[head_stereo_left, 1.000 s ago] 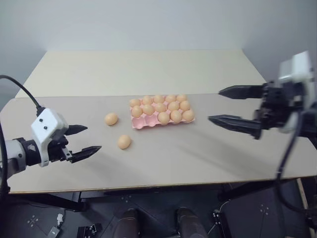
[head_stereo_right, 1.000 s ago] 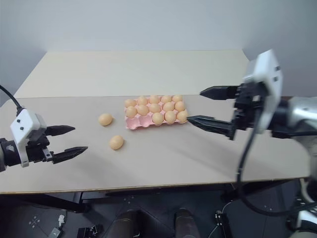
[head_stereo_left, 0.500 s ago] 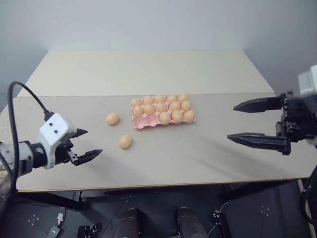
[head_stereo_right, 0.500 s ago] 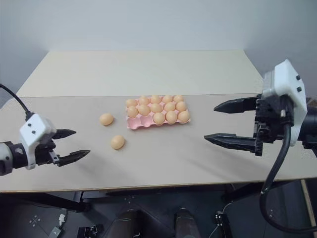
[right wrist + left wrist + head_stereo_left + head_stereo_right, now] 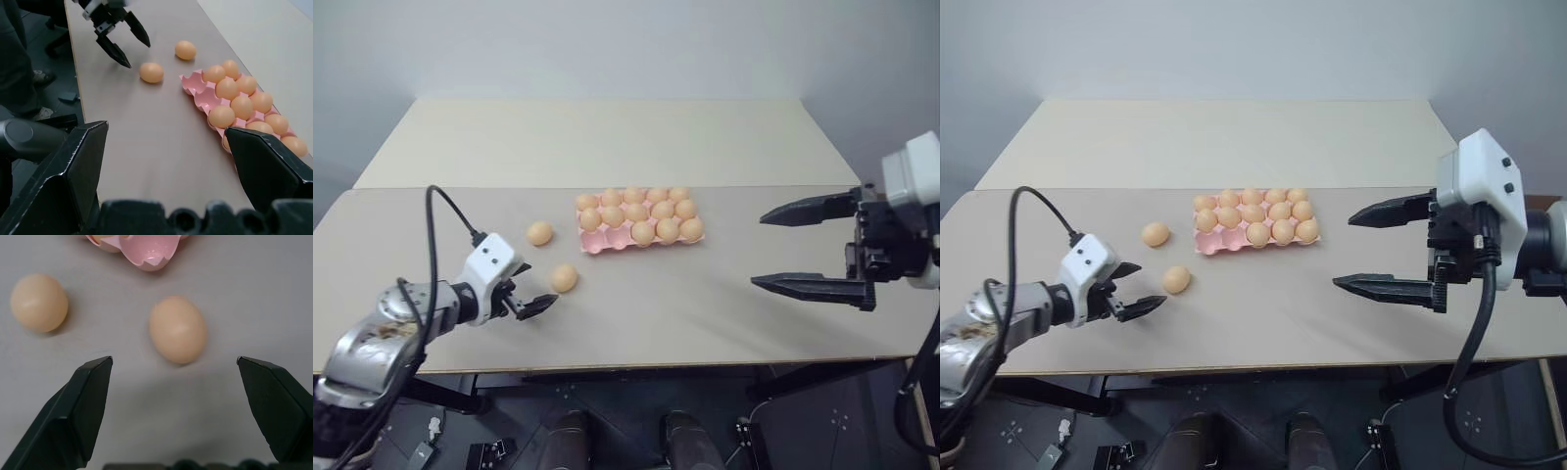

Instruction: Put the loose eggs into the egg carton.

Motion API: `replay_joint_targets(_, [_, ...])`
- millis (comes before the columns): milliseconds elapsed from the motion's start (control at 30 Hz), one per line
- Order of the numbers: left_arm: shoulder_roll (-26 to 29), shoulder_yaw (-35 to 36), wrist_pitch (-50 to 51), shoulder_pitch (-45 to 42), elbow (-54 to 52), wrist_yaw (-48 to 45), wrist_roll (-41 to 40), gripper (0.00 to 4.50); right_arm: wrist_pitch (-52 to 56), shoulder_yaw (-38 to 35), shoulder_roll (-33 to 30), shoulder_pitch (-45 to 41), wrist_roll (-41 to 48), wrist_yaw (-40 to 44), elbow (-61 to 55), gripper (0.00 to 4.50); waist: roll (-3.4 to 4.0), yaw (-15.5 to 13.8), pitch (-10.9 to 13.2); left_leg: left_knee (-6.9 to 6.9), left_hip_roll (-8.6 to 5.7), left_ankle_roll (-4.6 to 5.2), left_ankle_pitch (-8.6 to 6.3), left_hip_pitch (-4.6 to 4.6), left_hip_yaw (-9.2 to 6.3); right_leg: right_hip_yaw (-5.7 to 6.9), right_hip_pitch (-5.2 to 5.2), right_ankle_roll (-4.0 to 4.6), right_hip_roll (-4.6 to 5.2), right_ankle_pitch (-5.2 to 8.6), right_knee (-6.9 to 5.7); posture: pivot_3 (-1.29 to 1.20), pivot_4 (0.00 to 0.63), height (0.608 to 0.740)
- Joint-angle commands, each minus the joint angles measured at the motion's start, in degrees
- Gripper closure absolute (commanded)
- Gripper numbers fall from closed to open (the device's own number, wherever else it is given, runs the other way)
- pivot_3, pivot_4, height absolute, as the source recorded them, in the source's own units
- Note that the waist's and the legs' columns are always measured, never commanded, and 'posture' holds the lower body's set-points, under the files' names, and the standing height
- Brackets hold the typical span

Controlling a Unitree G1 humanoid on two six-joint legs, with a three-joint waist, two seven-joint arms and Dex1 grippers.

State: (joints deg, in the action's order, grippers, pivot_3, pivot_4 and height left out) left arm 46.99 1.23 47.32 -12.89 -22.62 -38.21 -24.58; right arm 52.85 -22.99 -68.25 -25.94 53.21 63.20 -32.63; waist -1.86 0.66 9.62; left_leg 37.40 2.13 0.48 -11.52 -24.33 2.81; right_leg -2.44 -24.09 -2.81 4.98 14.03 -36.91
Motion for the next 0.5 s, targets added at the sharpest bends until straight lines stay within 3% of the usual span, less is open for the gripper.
replay_joint_targets(33, [-2.31, -2.55, -1.76, -3.42, 2.61, 0.42, 1.88, 0.12, -1.83, -0.25, -0.83, -1.29, 1.00, 0.18, -0.14, 0.01, -0.01, -0.02, 0.00, 0.02, 0.00, 0.00, 0.00, 0.00, -0.01, 0.01, 0.01, 0.00, 0.00, 0.00, 0.00, 0.00, 0.150, 0.740])
replay_joint_targets(433, [-7.33, -9.88, -7.10, -9.67, 13.58, -2.81, 7.89, 0.12, -2.12, 0.80, -0.88, -2.21, 0.65, -0.32, -0.23, 0.01, -0.02, -0.02, 0.00, 0.08, -0.01, 0.00, 0.00, -0.05, -0.06, 0.01, 0.01, -0.02, 0.00, -0.01, -0.03, 0.00, 0.150, 0.740])
replay_joint_targets(500, [-7.62, -10.19, -7.48, -9.94, 14.07, -3.24, 8.23, 0.49, -2.15, 0.79, -0.84, -2.09, 0.53, -0.45, -0.32, 0.00, -0.02, -0.02, 0.00, 0.11, -0.02, 0.00, 0.00, -0.06, -0.06, 0.02, 0.00, -0.02, 0.00, -0.01, -0.06, 0.00, 0.150, 0.740])
